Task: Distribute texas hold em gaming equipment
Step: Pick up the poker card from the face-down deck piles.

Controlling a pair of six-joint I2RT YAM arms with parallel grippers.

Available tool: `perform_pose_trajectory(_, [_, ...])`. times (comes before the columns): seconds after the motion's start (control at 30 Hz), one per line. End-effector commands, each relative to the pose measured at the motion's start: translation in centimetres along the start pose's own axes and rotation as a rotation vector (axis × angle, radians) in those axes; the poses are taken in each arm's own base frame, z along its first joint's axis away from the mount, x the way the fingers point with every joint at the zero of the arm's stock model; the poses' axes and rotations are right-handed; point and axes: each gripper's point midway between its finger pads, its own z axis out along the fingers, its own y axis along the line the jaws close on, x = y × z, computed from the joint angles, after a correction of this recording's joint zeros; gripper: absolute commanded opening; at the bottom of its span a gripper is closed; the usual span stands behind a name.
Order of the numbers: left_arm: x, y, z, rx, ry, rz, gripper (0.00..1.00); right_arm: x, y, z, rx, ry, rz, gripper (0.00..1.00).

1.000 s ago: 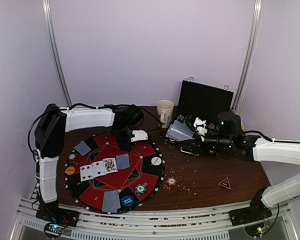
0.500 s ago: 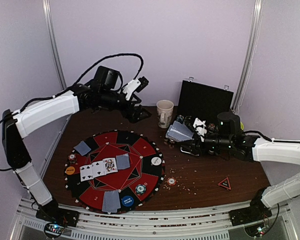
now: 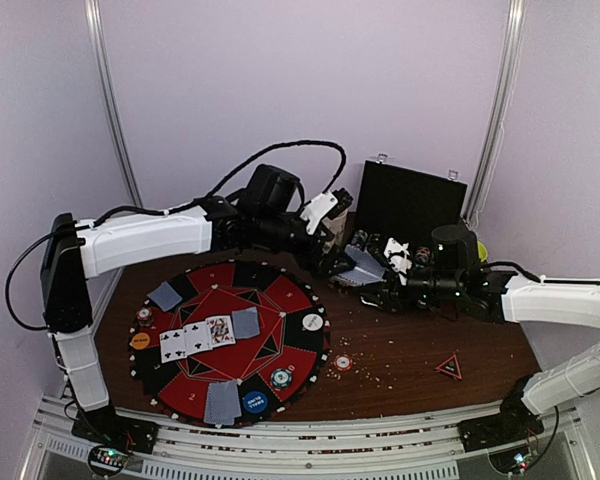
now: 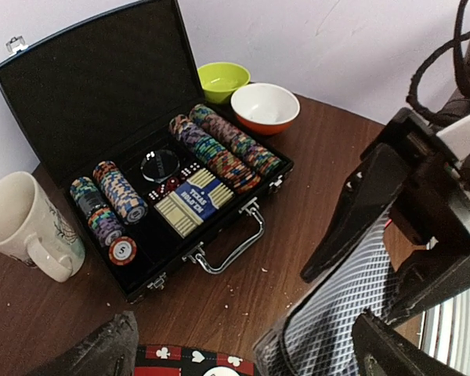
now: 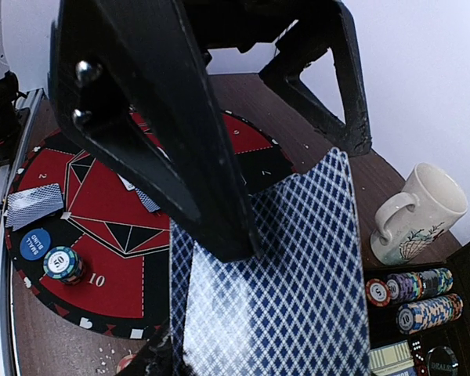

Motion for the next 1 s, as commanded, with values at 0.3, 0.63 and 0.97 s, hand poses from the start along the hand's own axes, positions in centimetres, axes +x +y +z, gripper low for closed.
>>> perform_pose_trajectory(0.3, [-1.4, 1.9, -0.8, -0.105, -0.013, 0.031, 0.77, -1.8, -0.4, -0.1, 0.008, -0.052, -0.009, 0.48])
perform_pose_trajectory(0.63, [-2.6, 0.8, -1.8, -0.057, -0.053, 0.078, 0.42, -1.8, -0.4, -0.1, 0.012, -0.050, -0.009, 0.48])
perform_pose_trajectory(0.97, [-2.8, -0.1, -2.5, -0.021, -0.061, 0.097, 0.20, -2.0, -0.6, 0.0, 0.015, -0.049, -0.012, 0.48])
